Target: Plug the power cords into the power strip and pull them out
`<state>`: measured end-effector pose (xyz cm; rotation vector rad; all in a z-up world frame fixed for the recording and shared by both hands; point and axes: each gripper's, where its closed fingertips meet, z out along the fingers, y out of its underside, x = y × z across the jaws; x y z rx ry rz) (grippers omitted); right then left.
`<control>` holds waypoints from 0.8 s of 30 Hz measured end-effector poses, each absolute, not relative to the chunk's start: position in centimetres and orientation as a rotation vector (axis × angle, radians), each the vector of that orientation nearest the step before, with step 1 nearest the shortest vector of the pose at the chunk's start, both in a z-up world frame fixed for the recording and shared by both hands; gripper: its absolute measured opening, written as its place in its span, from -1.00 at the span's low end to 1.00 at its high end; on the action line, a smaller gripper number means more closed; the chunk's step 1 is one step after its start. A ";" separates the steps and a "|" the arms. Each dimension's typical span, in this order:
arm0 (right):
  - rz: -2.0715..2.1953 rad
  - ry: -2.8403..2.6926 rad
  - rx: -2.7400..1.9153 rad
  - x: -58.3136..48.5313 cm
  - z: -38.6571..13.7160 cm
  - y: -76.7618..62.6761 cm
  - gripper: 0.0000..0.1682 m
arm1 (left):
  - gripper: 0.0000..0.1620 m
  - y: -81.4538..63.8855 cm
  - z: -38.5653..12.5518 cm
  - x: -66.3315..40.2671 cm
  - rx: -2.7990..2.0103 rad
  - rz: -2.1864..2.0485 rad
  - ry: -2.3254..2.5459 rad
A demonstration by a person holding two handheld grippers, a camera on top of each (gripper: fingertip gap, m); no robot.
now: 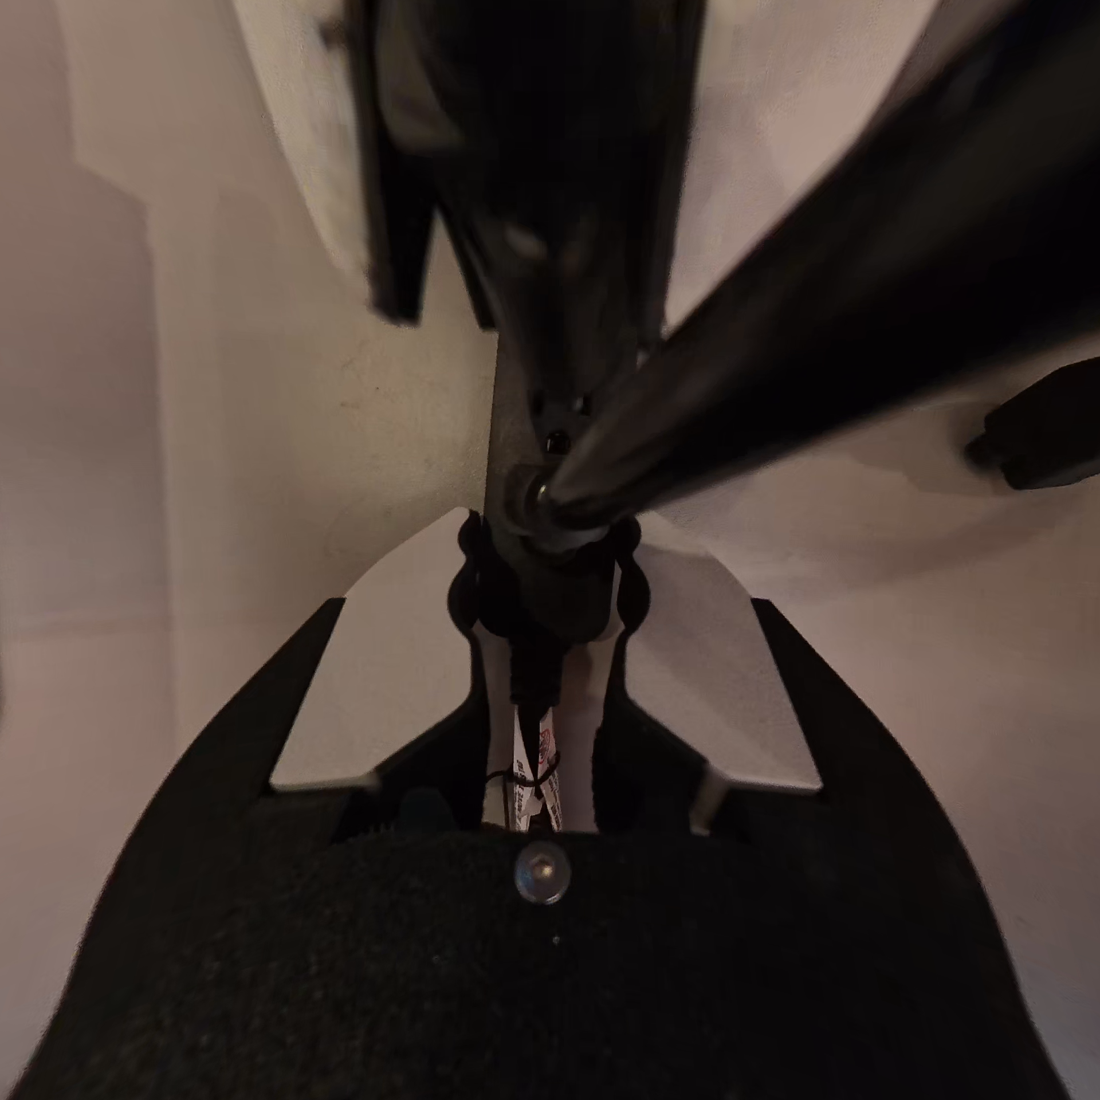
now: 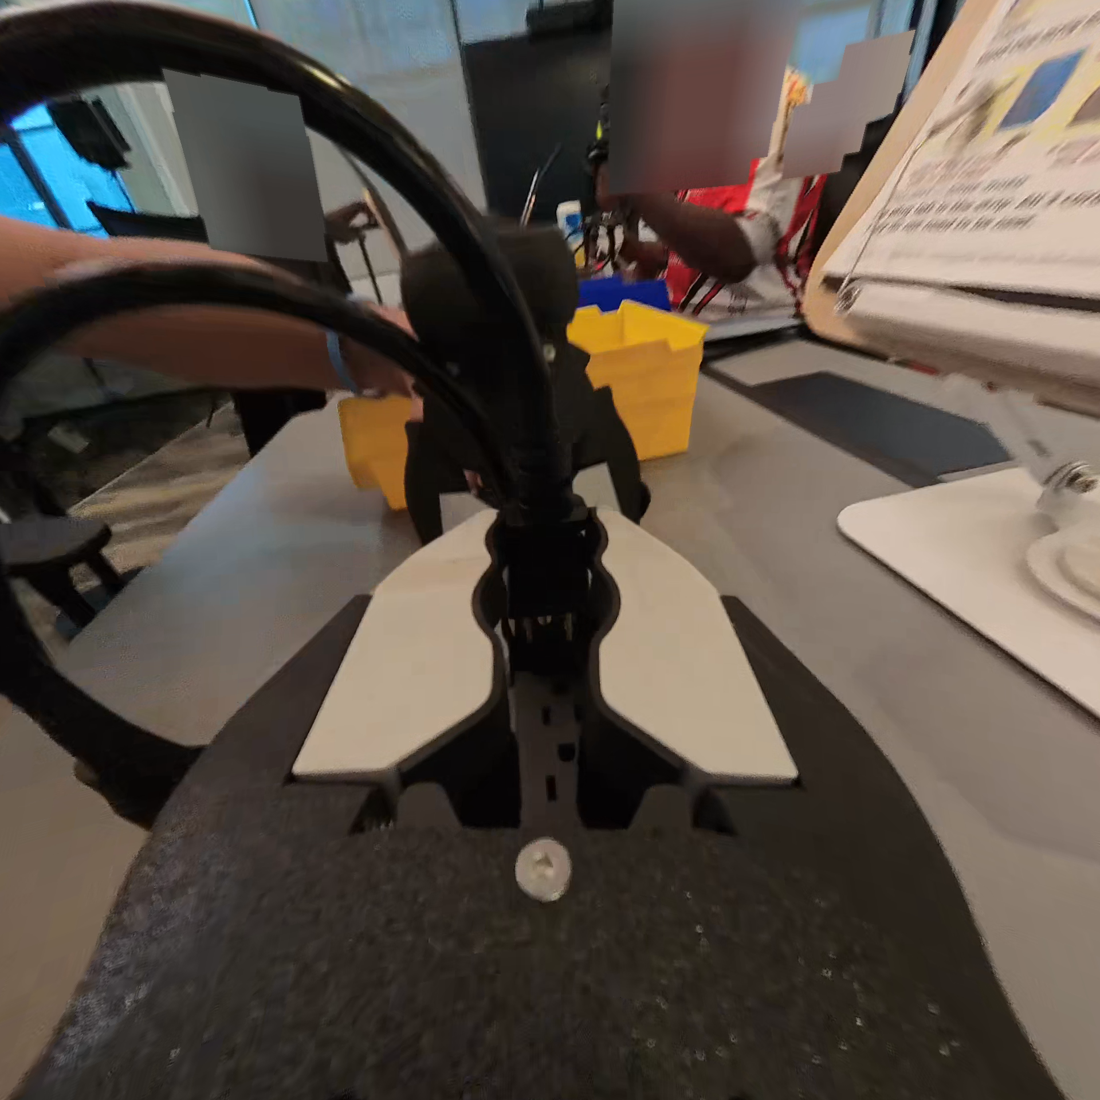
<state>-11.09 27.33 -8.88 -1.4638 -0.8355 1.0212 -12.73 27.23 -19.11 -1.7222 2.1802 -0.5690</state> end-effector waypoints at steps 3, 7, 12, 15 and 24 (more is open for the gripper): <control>0.965 -0.886 -1.470 -11.7 -9.3 27.7 -0.71 | -0.46 27.2 -19.1 -12.7 -1.728 -0.574 2.177; 0.941 -0.959 -1.510 -12.1 -10.1 27.7 -0.70 | -0.46 27.2 -19.1 -12.7 -1.736 -0.585 2.153; 0.843 -1.018 -1.568 -11.8 -11.2 28.5 -0.70 | -0.46 27.3 -19.1 -12.6 -1.761 -0.590 2.122; 0.849 -1.006 -1.634 -11.9 -11.6 28.5 -0.67 | -0.46 27.2 -19.1 -12.6 -1.769 -0.581 2.120; 0.579 -1.084 -1.791 -9.9 -10.6 27.7 -0.80 | -0.46 27.2 -19.1 -12.6 -1.772 -0.586 2.111</control>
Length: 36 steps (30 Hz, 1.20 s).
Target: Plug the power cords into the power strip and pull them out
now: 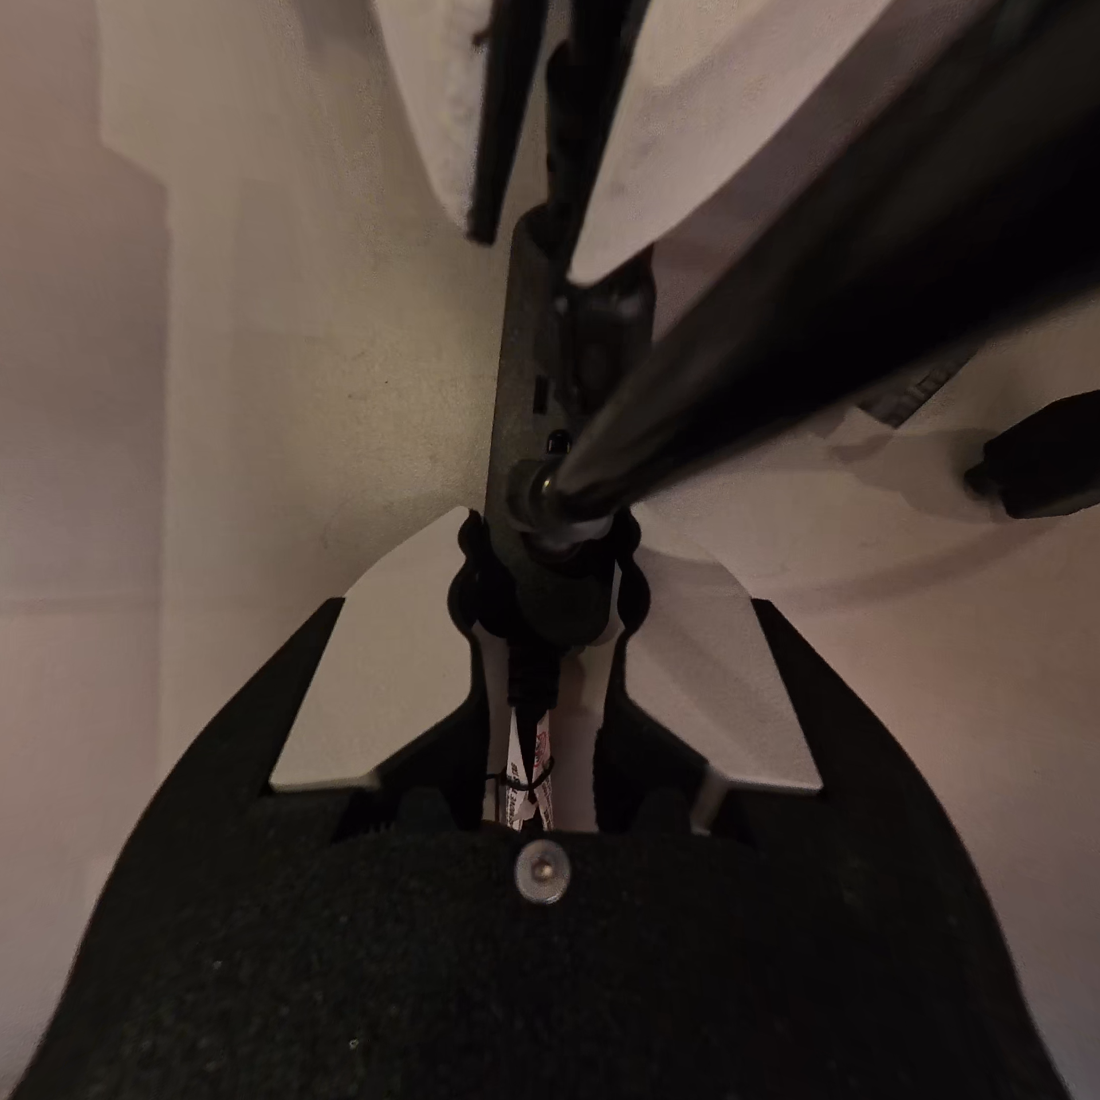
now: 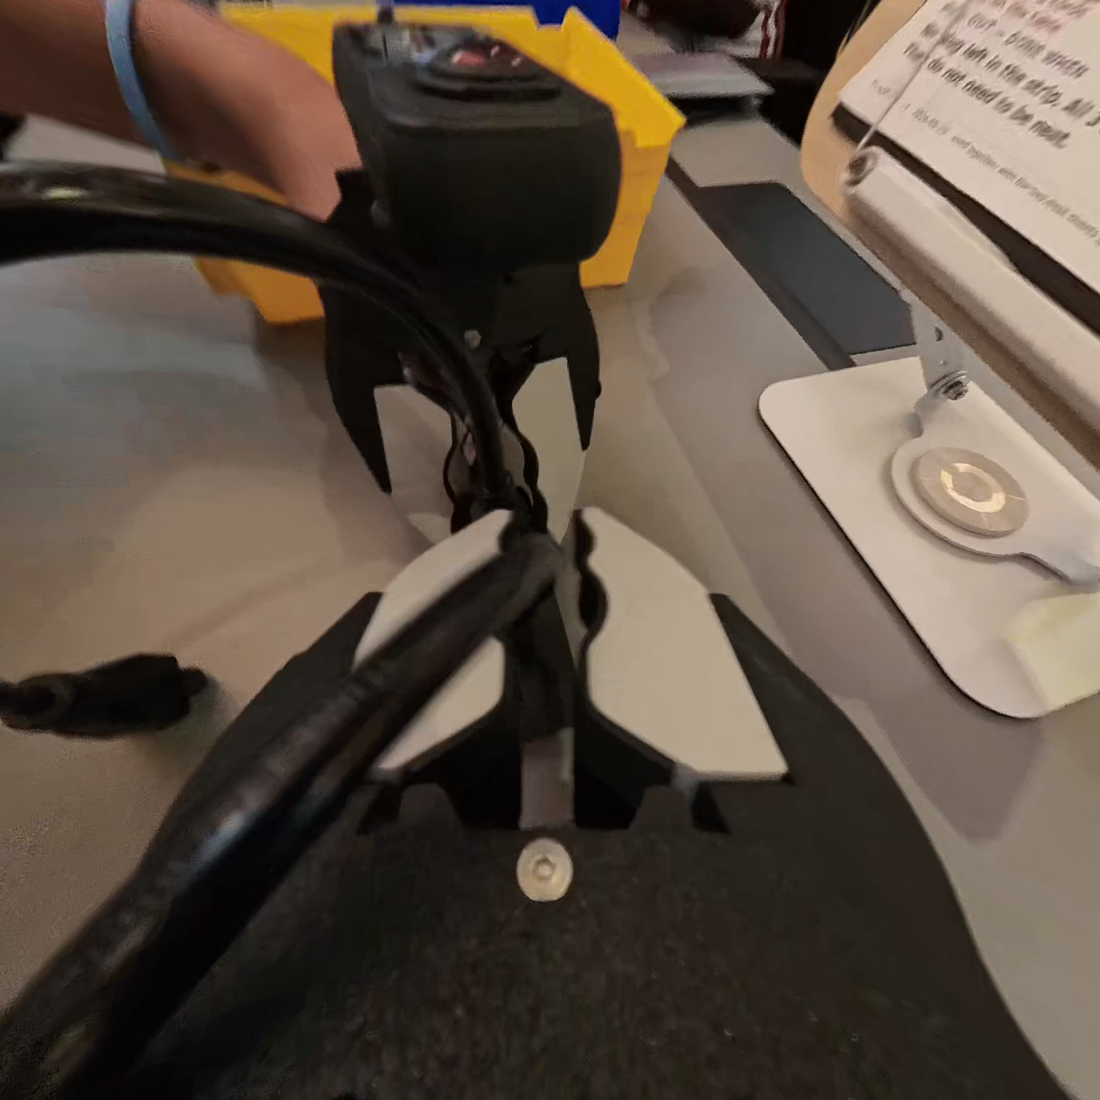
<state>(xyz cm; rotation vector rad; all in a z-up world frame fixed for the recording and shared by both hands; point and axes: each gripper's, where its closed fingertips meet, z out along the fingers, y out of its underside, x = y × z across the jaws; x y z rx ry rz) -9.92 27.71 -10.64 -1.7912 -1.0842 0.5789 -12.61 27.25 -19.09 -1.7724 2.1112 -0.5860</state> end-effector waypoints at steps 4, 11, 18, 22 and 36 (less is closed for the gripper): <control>0.500 -1.129 -1.965 -8.8 -10.7 27.3 -0.94 | -0.46 27.2 -19.1 -12.6 -1.767 -0.591 2.103; 0.411 -1.271 -2.119 -7.2 -11.5 26.6 -0.73 | -0.46 27.1 -19.1 -12.6 -1.766 -0.581 2.100; 0.207 -1.665 -2.127 -4.5 -12.8 25.1 -0.64 | -0.46 27.1 -19.1 -12.6 -1.763 -0.580 2.101; 0.178 -1.727 -2.047 -5.1 -12.5 25.4 -0.70 | -0.46 27.1 -19.0 -12.6 -1.764 -0.580 2.097; 0.232 -1.964 -1.813 -6.1 -11.6 24.3 -0.51 | -0.46 27.1 -19.1 -12.6 -1.760 -0.581 2.103</control>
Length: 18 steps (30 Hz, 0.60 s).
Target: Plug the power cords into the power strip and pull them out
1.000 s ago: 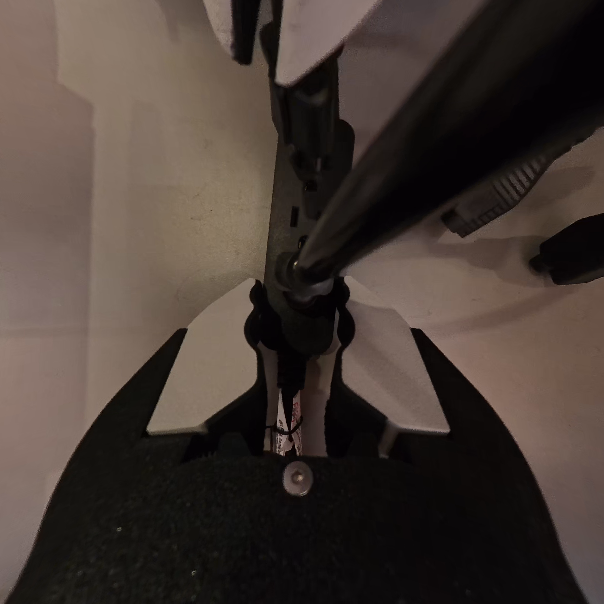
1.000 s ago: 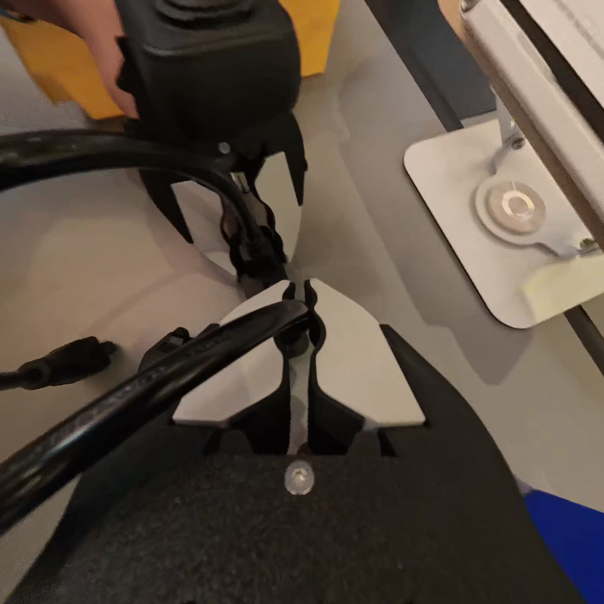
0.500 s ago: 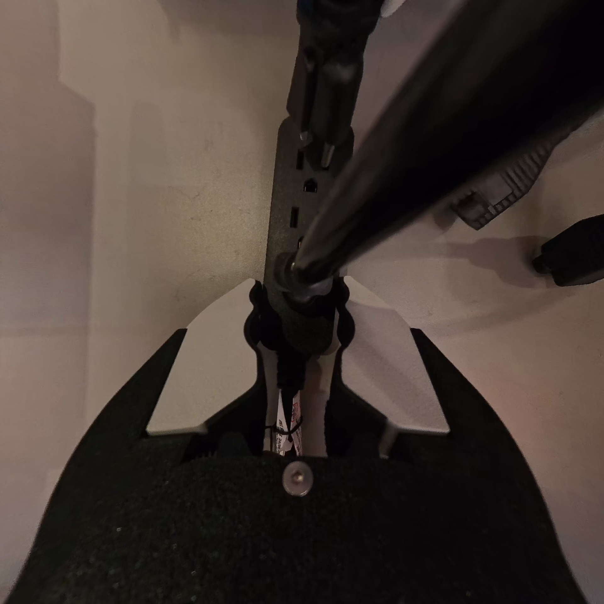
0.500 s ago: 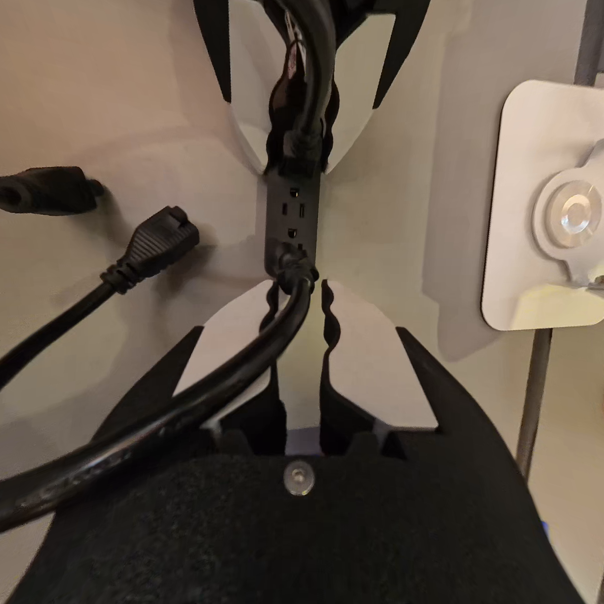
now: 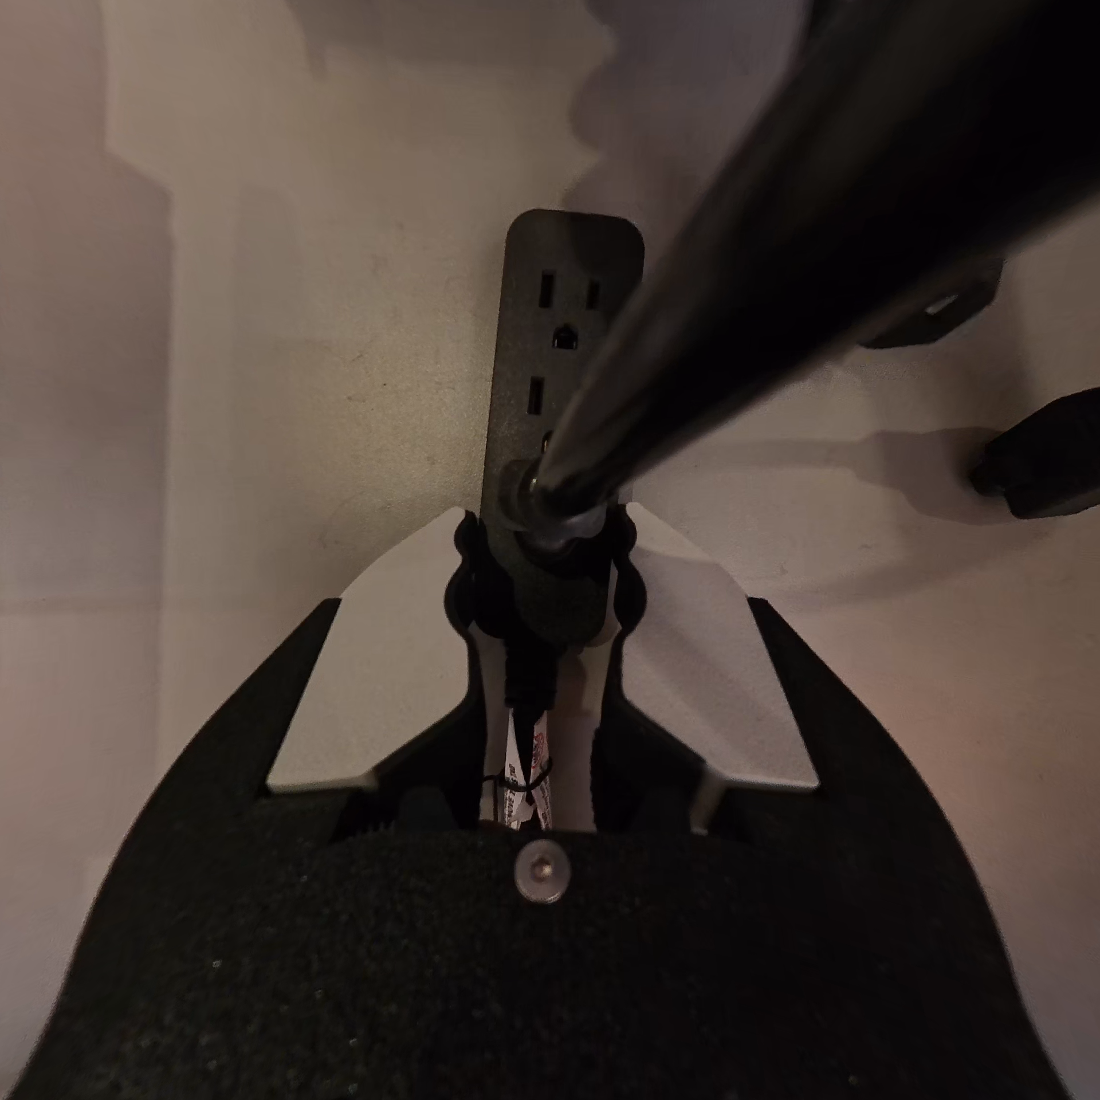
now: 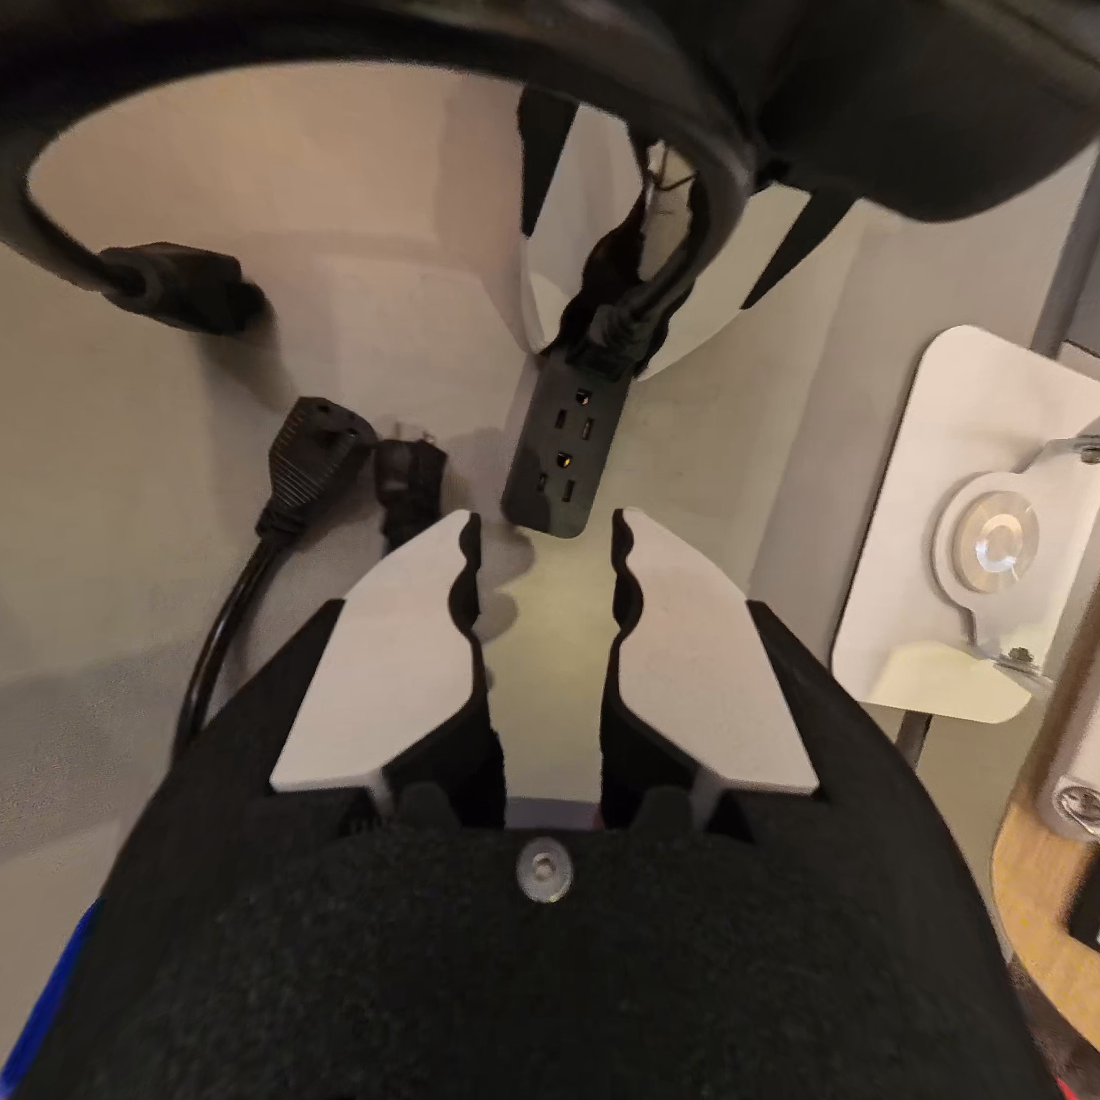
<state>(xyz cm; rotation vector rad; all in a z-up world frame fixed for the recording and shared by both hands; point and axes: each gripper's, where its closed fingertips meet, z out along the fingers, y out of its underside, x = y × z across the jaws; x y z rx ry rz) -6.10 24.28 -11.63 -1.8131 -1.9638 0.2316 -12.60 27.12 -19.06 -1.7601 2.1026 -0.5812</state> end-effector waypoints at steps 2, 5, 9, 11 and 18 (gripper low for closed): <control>0.195 -2.003 -1.819 -5.6 -12.2 23.8 -0.49 | -0.46 27.1 -19.1 -12.6 -1.761 -0.577 2.102; 0.213 -2.020 -1.792 -5.4 -12.7 22.3 -0.50 | -0.46 27.1 -19.1 -12.6 -1.761 -0.575 2.104; 0.236 -2.026 -1.799 -5.4 -12.9 20.2 -0.50 | -0.46 27.2 -19.1 -12.7 -1.761 -0.565 2.118; 0.121 -2.090 -1.795 -4.2 -14.3 20.5 -0.50 | -0.46 27.2 -19.1 -12.9 -1.767 -0.557 2.128; 0.045 -2.183 -1.893 -2.2 -19.1 23.5 -0.52 | -0.46 27.7 -19.1 -14.2 -1.816 -0.529 2.096</control>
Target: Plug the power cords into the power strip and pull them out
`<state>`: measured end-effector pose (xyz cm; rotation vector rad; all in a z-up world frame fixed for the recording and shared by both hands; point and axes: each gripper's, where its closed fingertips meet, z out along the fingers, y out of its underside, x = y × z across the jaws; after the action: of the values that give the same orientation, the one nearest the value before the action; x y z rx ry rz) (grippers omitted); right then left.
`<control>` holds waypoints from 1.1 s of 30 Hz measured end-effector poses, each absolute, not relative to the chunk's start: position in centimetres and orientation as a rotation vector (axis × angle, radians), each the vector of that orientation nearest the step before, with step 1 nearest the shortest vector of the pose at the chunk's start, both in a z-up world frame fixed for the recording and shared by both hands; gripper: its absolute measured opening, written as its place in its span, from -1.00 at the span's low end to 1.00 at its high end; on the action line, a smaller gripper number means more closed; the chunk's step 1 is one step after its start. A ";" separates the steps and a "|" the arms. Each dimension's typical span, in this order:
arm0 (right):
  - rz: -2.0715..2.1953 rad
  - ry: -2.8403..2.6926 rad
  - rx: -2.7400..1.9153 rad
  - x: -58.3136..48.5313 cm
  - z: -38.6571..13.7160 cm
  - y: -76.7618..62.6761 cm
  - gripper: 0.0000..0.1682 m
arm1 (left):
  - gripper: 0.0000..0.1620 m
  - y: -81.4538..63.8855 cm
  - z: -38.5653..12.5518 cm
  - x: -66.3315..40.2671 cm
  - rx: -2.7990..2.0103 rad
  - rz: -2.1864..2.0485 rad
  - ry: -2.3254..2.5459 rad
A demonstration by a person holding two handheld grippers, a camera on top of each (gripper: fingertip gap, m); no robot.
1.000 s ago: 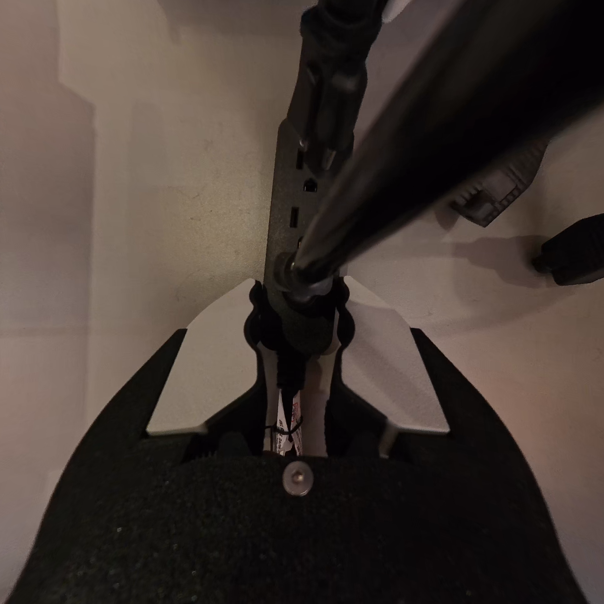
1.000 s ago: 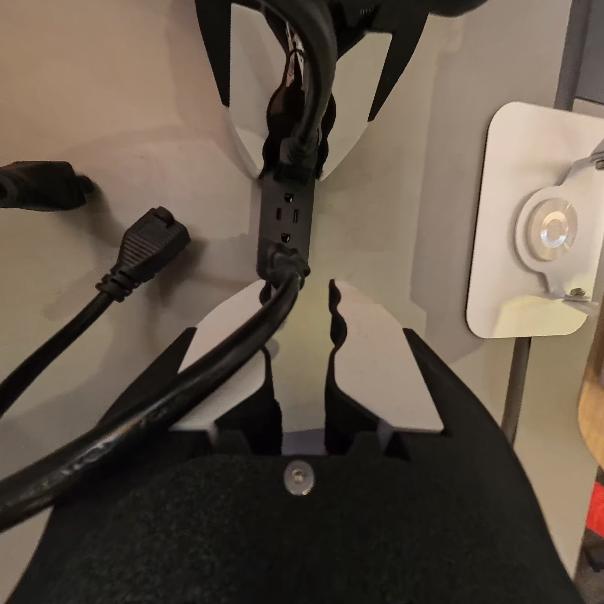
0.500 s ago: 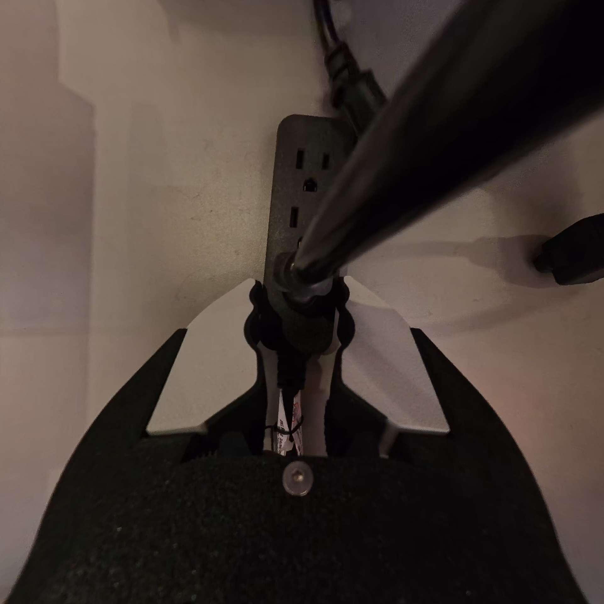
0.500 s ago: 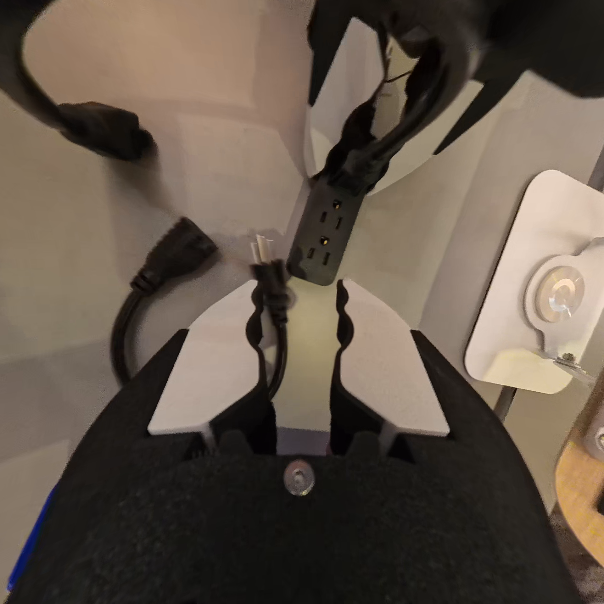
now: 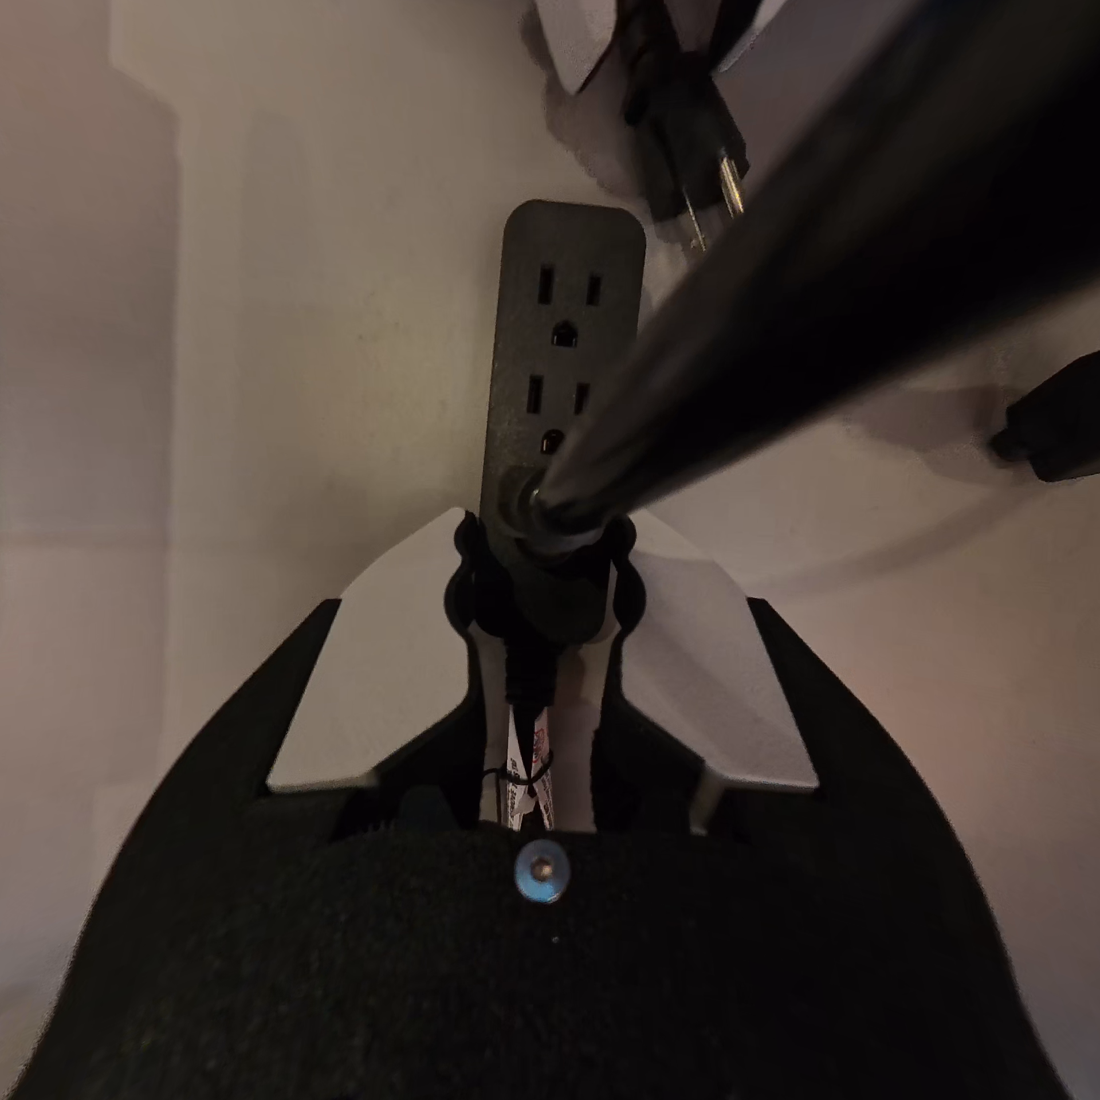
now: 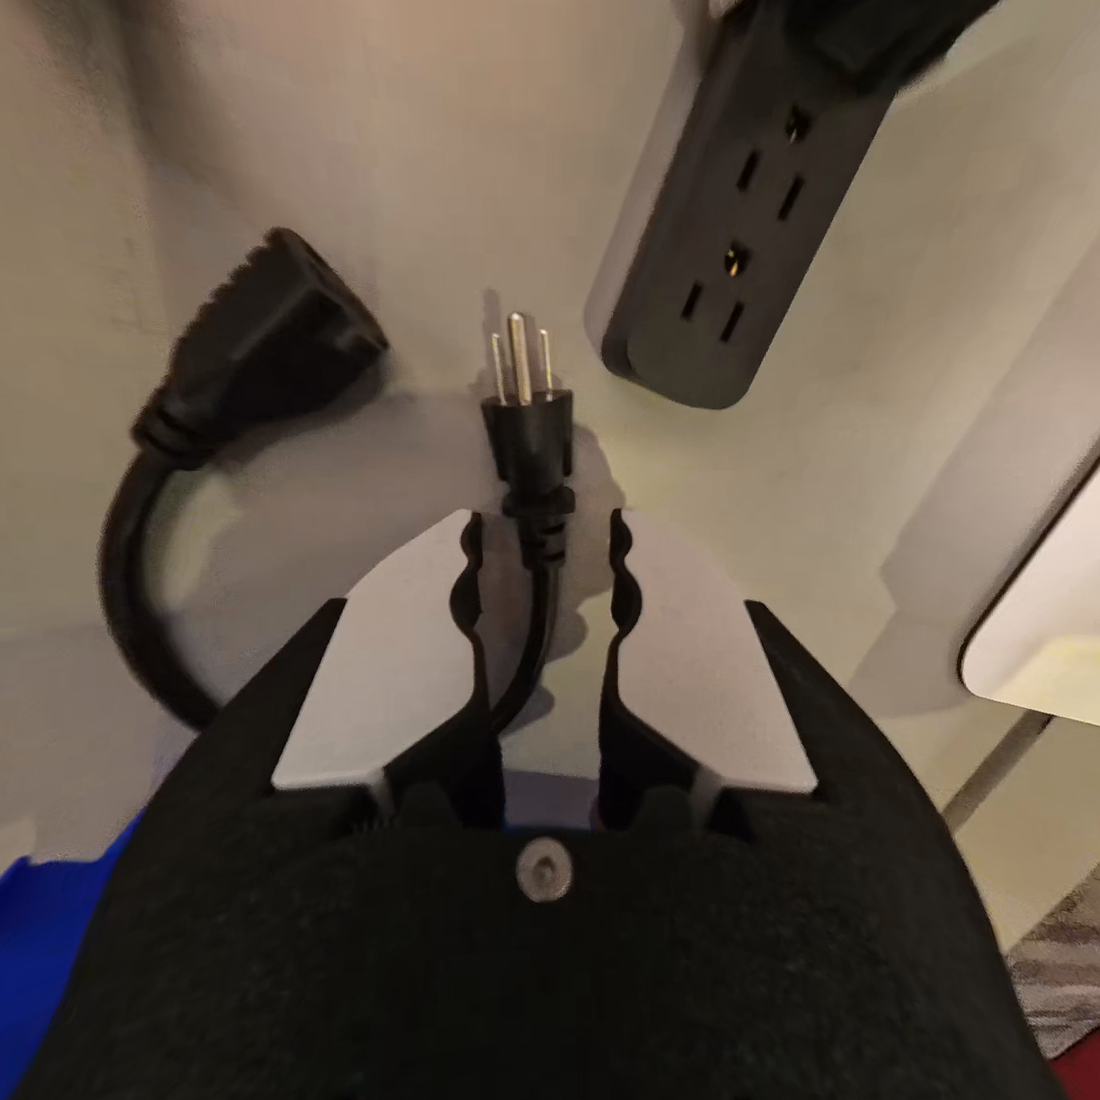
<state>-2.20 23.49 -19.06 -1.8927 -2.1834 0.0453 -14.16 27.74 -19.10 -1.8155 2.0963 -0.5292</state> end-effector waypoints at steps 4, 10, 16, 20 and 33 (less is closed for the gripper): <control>0.143 -2.146 -1.909 -2.5 -19.6 23.9 -0.72 | -0.47 27.7 -19.1 -14.2 -1.824 -0.531 2.083; 0.144 -1.971 -1.890 -2.1 -14.6 24.8 -0.73 | -0.46 27.9 -18.8 -14.3 -1.909 -0.485 2.024; 0.010 -1.699 -1.757 -1.8 -3.9 25.8 -0.73 | -0.37 27.6 -12.2 -14.3 -1.847 -0.617 1.785; -0.104 -1.594 -1.647 -2.4 1.8 25.3 -0.73 | -0.44 28.5 -4.1 -17.0 -1.754 -0.589 1.513; -0.278 -1.512 -1.328 -9.6 8.9 16.1 -0.73 | -0.33 14.5 9.4 -11.3 -1.524 -1.146 1.261</control>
<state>-9.64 16.08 8.95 -1.3283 -1.5119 -0.2782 -11.25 14.48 9.40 -1.5239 1.2610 -1.1461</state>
